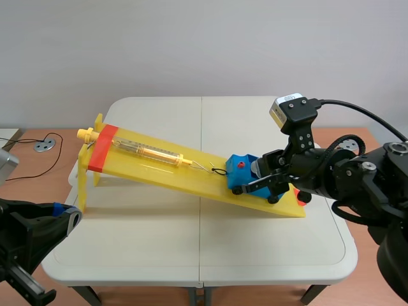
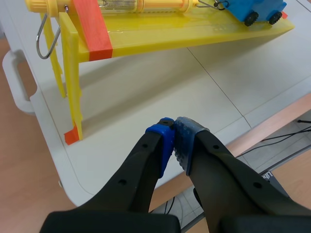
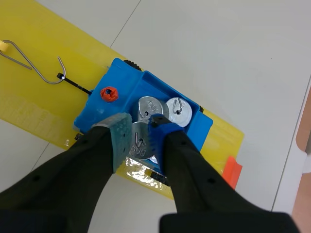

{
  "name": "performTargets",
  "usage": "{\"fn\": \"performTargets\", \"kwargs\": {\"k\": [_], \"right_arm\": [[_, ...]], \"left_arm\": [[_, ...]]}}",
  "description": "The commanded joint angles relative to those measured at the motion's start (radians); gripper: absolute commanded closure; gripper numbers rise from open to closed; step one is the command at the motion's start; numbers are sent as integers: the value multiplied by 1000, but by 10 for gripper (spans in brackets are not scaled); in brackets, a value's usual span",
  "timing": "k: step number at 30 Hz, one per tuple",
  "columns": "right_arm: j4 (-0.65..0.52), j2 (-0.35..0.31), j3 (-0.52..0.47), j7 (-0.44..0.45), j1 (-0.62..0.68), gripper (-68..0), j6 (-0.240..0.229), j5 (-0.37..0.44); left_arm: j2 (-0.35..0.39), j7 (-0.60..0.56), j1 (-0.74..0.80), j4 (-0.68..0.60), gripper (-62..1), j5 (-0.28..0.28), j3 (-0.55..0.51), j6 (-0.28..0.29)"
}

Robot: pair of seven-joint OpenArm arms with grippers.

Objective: Place the four metal weights on the blue cart on the ramp.

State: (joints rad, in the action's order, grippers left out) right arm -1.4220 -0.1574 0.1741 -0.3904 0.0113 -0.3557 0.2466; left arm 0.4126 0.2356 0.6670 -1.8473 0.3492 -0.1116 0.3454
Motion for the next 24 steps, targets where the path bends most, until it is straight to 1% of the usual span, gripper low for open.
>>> {"fn": "performTargets", "kwargs": {"k": [1, 5, 8, 11, 13, 16, 18, 20, 22, 23, 24], "right_arm": [[-51, 2, -17, 173, -105, -176, -5, 25], [-59, -1, -26, 179, -114, -206, -10, 26], [-96, -1, -61, 171, -111, -207, -13, 27], [-156, -13, -106, 141, -106, -207, -39, 41], [-201, -33, -132, 111, -99, -207, -40, 71], [-266, -75, -175, 88, -71, -207, -46, 113], [-302, -106, -204, 71, -40, -206, -65, 149], [-335, -143, -230, 58, 1, -202, -66, 190], [-361, -180, -260, 51, 48, -201, -91, 229], [-373, -197, -276, 45, 72, -193, -107, 248], [-385, -214, -293, 36, 97, -171, -119, 267]], "left_arm": [[-16, -84, -22, -76, -29, 74, -10, 40], [-16, -84, -22, -76, -29, 74, -10, 40], [-16, -84, -22, -76, -29, 74, -10, 40], [-16, -84, -22, -76, -29, 74, -10, 40], [-16, -85, -22, -76, -29, 74, -10, 40], [-16, -84, -22, -76, -29, 74, -10, 40], [-16, -84, -22, -76, -29, 74, -10, 41], [-16, -85, -22, -76, -29, 74, -10, 47], [-16, -85, -24, -76, -29, 74, -10, 68], [-16, -85, -30, -76, -29, 74, -10, 81], [-19, -85, -37, -76, -29, 74, -10, 93]]}}
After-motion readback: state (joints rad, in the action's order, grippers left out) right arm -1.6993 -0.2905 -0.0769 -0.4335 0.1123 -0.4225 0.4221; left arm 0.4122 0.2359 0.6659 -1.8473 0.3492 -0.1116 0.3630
